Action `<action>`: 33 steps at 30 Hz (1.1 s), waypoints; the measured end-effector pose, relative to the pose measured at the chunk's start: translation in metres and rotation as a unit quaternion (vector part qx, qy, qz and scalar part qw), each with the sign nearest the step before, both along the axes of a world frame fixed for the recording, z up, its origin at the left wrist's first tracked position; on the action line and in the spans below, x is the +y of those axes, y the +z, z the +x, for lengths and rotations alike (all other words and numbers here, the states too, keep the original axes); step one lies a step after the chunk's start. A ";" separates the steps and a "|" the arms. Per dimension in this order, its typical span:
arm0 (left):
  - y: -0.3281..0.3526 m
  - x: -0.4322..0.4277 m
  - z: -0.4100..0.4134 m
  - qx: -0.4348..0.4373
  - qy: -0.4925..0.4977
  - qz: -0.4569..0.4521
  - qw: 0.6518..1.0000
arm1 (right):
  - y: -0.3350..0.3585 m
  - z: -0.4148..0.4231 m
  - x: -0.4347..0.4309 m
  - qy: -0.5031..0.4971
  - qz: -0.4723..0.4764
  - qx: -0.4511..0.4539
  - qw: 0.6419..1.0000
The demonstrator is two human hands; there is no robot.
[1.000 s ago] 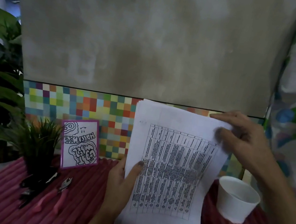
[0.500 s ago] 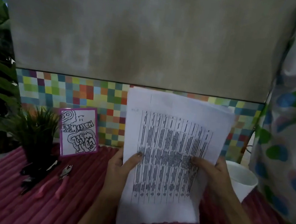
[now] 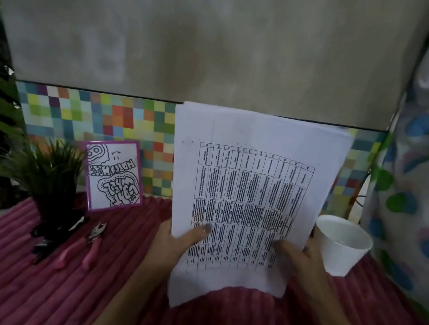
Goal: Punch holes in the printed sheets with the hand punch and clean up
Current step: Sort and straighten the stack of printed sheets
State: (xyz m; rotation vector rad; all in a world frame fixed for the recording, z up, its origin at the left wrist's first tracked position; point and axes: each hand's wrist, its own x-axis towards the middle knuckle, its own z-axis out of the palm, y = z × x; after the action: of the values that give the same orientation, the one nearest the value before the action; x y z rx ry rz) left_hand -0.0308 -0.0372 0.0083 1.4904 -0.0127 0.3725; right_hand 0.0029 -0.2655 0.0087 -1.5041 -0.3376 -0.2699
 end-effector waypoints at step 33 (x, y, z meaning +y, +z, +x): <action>0.170 0.016 0.035 -0.203 -0.235 -0.090 0.946 | 0.003 0.010 -0.001 0.066 0.083 0.092 0.990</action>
State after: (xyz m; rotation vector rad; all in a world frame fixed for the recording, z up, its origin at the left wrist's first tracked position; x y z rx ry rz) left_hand 0.0037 -0.0207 0.1783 1.1611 -0.6375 0.2766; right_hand 0.0129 -0.2664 0.0121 -1.3255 -0.2588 -0.0519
